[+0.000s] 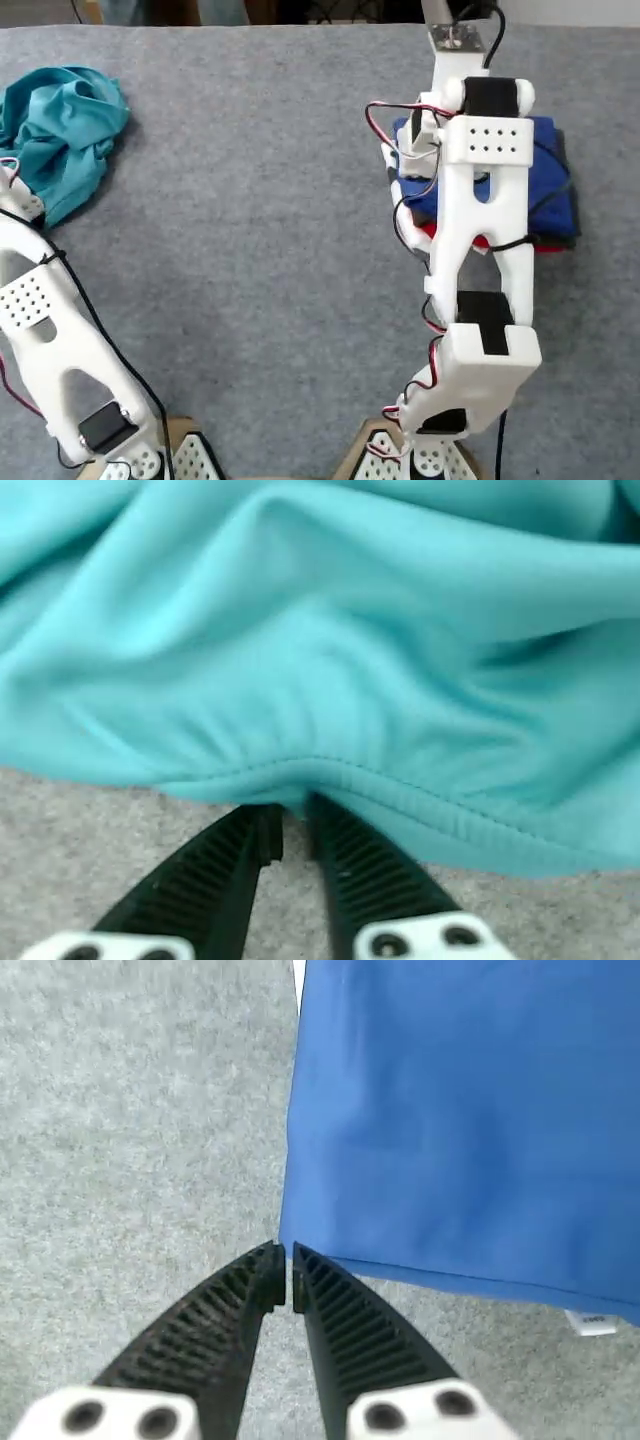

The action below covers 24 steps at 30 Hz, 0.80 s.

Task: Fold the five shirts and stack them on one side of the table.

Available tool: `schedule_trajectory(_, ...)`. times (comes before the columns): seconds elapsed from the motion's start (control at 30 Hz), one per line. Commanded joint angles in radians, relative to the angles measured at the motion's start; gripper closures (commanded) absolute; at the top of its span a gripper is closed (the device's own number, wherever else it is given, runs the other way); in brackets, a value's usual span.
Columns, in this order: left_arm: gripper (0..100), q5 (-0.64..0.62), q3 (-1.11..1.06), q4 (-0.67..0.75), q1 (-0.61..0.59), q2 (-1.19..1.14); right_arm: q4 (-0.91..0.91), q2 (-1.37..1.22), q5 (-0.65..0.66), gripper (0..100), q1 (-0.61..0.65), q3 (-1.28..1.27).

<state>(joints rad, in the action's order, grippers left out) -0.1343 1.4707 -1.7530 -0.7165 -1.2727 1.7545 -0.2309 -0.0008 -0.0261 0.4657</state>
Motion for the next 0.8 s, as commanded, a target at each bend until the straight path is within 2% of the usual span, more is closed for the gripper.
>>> schedule_trajectory(0.0, 97, 0.017, 0.047, -0.006, 0.021, 0.017, 0.009, 0.065, -0.009, 98.4, 0.006, -0.024)
schedule_trajectory(0.2, 97, 0.068, 0.203, -0.009, 0.036, 0.020, 0.008, 0.065, -0.009, 98.4, 0.006, -0.067)
schedule_trajectory(0.53, 97, 0.118, 0.125, -0.009, 0.036, 0.292, -0.018, 0.056, -0.009, 98.4, 0.012, -0.082)
schedule_trajectory(0.77, 97, 0.120, -0.015, -0.011, 0.058, 0.473, -0.072, 0.054, -0.009, 98.4, 0.014, -0.084)
